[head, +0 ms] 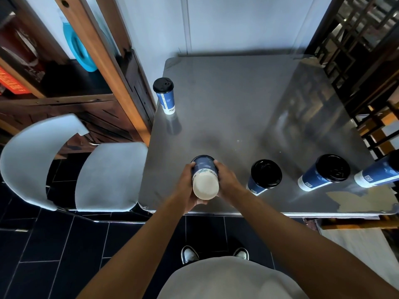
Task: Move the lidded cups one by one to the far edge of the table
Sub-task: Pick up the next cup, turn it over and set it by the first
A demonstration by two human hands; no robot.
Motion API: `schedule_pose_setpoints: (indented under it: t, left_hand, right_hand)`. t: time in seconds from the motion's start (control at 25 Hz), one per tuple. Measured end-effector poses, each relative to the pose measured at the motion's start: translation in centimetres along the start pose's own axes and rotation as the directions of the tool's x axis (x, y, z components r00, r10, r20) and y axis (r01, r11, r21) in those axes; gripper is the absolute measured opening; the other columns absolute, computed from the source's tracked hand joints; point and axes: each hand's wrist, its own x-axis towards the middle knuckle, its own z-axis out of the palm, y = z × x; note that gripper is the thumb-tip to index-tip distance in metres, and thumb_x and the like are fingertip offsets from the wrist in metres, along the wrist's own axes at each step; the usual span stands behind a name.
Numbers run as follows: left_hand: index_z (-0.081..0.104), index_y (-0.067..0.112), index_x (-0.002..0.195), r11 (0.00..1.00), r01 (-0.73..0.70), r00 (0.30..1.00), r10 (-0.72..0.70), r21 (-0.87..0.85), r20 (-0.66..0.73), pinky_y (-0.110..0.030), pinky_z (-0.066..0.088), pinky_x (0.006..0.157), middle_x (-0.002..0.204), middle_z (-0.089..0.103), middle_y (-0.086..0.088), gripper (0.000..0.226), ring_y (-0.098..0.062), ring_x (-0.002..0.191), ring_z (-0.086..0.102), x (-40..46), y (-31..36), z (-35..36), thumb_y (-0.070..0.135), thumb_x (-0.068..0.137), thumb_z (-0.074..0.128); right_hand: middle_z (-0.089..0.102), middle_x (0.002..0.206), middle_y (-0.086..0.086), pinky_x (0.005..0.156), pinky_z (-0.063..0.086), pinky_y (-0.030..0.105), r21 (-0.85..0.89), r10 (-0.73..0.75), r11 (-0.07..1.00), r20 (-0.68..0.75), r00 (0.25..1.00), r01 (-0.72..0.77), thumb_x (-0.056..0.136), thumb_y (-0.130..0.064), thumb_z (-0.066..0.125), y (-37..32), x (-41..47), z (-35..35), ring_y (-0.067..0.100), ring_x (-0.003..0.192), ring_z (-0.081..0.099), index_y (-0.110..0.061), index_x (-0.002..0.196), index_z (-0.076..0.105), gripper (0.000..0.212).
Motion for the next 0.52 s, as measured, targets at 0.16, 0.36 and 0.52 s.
schedule_pose_setpoints:
  t: [0.16,0.36,0.52]
  left_hand:
    - [0.068,0.009,0.095,1.000,0.005,1.000,-0.005,-0.001,0.007,-0.022,0.046,0.038,0.065,0.070,-0.008,0.061,-0.023,0.047,0.066,-0.1,-0.2,0.3,0.063,0.095,0.040]
    - [0.067,0.011,0.099,0.995,0.060,0.998,-0.059,0.084,-0.009,-0.029,0.055,0.046,0.067,0.074,-0.008,0.052,-0.022,0.052,0.071,-0.1,0.8,-0.6,0.057,0.091,0.044]
    - [0.068,0.011,0.113,0.975,0.020,0.998,-0.033,0.222,0.054,-0.048,0.061,0.082,0.100,0.078,-0.020,0.061,-0.033,0.083,0.075,-0.4,1.5,-1.1,0.064,0.087,0.054]
  right_hand:
    - [0.075,0.075,0.001,0.057,0.055,0.030,-0.002,-0.032,0.999,-0.009,0.999,0.032,0.100,-0.045,0.051,0.1,0.2,0.0,0.022,0.070,0.071,-0.024,0.102,0.062,0.023]
    - [0.075,0.062,-0.004,0.064,0.058,0.034,-0.064,-0.063,0.996,-0.022,0.998,0.062,0.098,-0.042,0.052,-0.1,0.9,0.0,0.017,0.058,0.072,-0.025,0.097,0.062,0.020]
    - [0.071,0.102,0.008,0.060,0.056,0.032,-0.299,-0.119,0.945,0.063,0.991,0.132,0.101,-0.043,0.044,-0.4,0.7,0.5,0.023,0.076,0.070,-0.027,0.104,0.060,0.022]
